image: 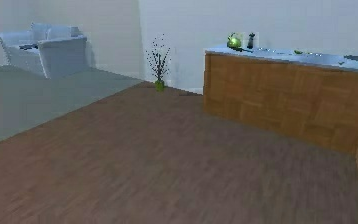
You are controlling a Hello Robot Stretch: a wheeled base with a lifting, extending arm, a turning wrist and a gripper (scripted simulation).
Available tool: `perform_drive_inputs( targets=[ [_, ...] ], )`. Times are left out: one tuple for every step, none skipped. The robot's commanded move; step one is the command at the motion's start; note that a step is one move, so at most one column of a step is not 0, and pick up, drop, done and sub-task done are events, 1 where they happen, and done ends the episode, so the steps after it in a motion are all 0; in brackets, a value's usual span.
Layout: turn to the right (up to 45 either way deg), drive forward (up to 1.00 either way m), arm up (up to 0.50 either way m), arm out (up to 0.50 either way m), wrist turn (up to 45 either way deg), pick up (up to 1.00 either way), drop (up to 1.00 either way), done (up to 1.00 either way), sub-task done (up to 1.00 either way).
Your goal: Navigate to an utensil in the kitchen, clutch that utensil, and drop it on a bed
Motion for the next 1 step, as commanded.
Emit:
perform_drive_inputs(
  targets=[
    [45.0, 0.00, 0.00, 0.00, 0.0, 0.00, 0.00, 0.00, 0.00]
  ],
)
